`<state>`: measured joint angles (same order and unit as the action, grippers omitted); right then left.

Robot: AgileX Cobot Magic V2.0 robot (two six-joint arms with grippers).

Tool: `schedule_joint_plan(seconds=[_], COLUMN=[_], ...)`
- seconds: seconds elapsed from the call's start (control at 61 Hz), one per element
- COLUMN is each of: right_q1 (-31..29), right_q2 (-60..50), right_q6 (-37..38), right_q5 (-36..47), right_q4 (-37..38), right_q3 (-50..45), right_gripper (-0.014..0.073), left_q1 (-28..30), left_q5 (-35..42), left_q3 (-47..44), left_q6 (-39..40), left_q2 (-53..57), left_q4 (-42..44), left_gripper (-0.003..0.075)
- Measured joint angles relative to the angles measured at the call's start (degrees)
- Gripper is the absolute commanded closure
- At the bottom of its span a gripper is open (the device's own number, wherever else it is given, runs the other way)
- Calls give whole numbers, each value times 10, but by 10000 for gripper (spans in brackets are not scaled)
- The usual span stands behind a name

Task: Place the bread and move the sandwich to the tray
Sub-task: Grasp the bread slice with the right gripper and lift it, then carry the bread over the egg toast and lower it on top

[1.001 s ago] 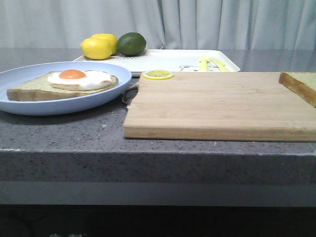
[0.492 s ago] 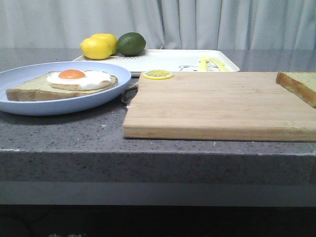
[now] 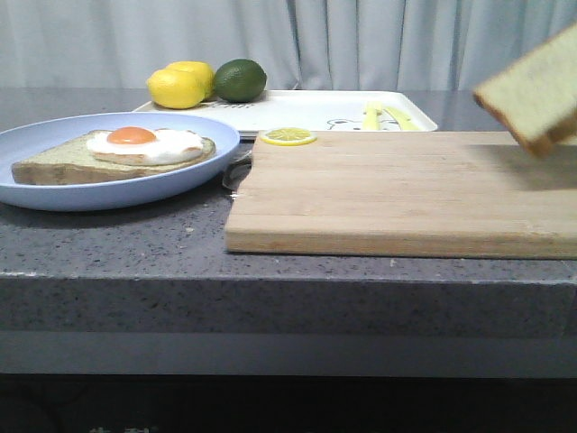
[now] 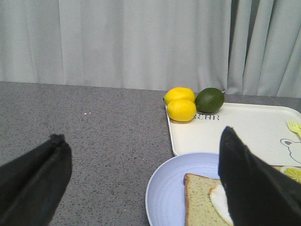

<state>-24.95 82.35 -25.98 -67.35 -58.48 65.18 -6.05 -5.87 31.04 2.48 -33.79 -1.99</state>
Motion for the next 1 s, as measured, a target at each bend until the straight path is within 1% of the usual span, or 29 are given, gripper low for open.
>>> schedule_joint_plan(seconds=[0.082,0.164,0.23,0.295,0.427,0.525,0.591,0.705,0.771,0.837,1.001], right_q1=[23,58,101,149,272,370,426,514,550,570,587], right_q2=[-8,-9,-9,-9,-9,-1,11,42,70,103,176], right_q6=[0,0,0,0,0,0,0,0,0,0,0], right_q5=[-10,-11,-9,12,109,208,273,360,398,424,439], right_q4=[-73,-121,-149,-172,-211,-253,-279,-327,-347,-359,-369], right_q3=[0,0,0,0,0,0,0,0,2,15,60], right_gripper=[652,652,652,652,652,652,652,652,652,652,652], left_q1=[0,0,0,0,0,0,0,0,0,0,0], left_q5=[0,0,0,0,0,0,0,0,0,0,0], left_q3=[0,0,0,0,0,0,0,0,0,0,0], left_q6=[0,0,0,0,0,0,0,0,0,0,0], left_q2=[0,0,0,0,0,0,0,0,0,0,0], left_q4=[0,0,0,0,0,0,0,0,0,0,0], left_gripper=[102,102,102,102,102,102,102,102,102,102,102])
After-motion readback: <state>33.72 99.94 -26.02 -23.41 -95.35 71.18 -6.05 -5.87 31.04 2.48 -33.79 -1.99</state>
